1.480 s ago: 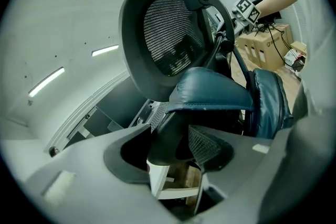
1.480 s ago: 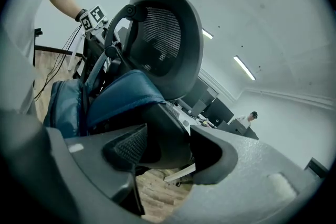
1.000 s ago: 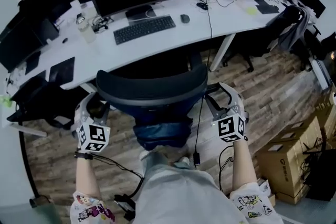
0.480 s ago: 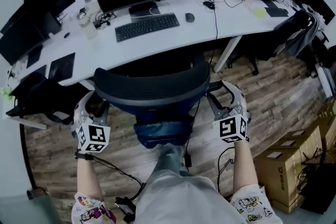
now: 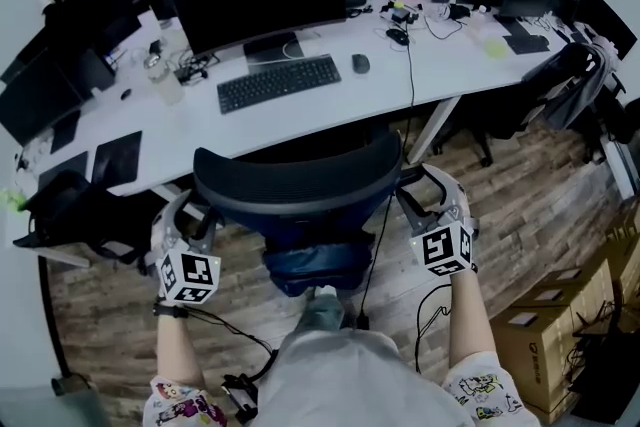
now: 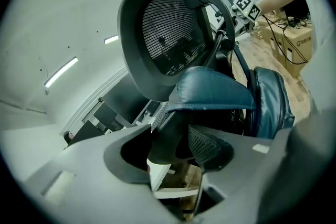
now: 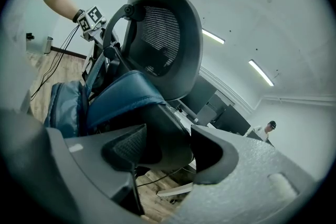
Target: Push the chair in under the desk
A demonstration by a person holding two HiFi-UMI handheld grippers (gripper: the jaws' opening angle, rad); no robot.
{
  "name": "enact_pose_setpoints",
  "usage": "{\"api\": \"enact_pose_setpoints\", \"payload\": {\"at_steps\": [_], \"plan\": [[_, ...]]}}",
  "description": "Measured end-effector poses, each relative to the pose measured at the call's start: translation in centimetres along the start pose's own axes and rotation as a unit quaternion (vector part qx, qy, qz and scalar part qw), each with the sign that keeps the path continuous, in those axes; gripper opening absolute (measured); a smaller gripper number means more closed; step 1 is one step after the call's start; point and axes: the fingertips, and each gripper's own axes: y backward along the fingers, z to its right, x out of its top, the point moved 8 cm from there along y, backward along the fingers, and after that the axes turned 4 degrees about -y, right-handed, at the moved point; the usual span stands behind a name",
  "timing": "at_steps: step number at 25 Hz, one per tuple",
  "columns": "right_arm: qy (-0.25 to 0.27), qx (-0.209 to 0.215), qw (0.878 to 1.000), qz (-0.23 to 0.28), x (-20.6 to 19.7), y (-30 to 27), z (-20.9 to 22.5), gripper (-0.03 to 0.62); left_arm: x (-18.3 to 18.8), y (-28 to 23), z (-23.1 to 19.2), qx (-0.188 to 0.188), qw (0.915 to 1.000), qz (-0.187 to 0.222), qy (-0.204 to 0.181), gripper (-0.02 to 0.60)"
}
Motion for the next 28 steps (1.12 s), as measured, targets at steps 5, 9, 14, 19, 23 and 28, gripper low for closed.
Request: {"api": "enact_pose_setpoints", "payload": {"at_steps": [5,9,14,19,23,28], "plan": [[-0.001,-0.003,1.0,-0.003,-0.2,-2.3,2.1,0.259,1.0,-2.7,-1.1,0.006,1.0,0.003,-0.003,0.23],[-0.003,-0.006,1.0,-0.006,-0.4,-4.0,3.4,0.259,1.5,-4.7,-2.0,0.01,0.9999,0.008,-0.002,0.224],[-0.001,-0.002,1.0,-0.004,-0.5,-5.5,5.0,0.259,2.1,-6.1,-2.6,0.024,0.9997,0.006,0.009,0.221],[0.005,0.004,1.0,-0.003,-1.2,-6.7,6.6,0.259,3.1,-6.8,-2.4,0.027,0.9995,0.003,0.015,0.221],[0.009,0.015,1.0,0.005,-2.0,-7.8,8.2,0.261,4.3,-7.3,-1.8,0.037,0.9991,-0.007,0.022,0.221],[0.016,0.034,0.999,0.023,-2.8,-9.1,9.9,0.259,5.6,-8.1,-1.2,0.045,0.998,-0.034,0.028,0.223]]}}
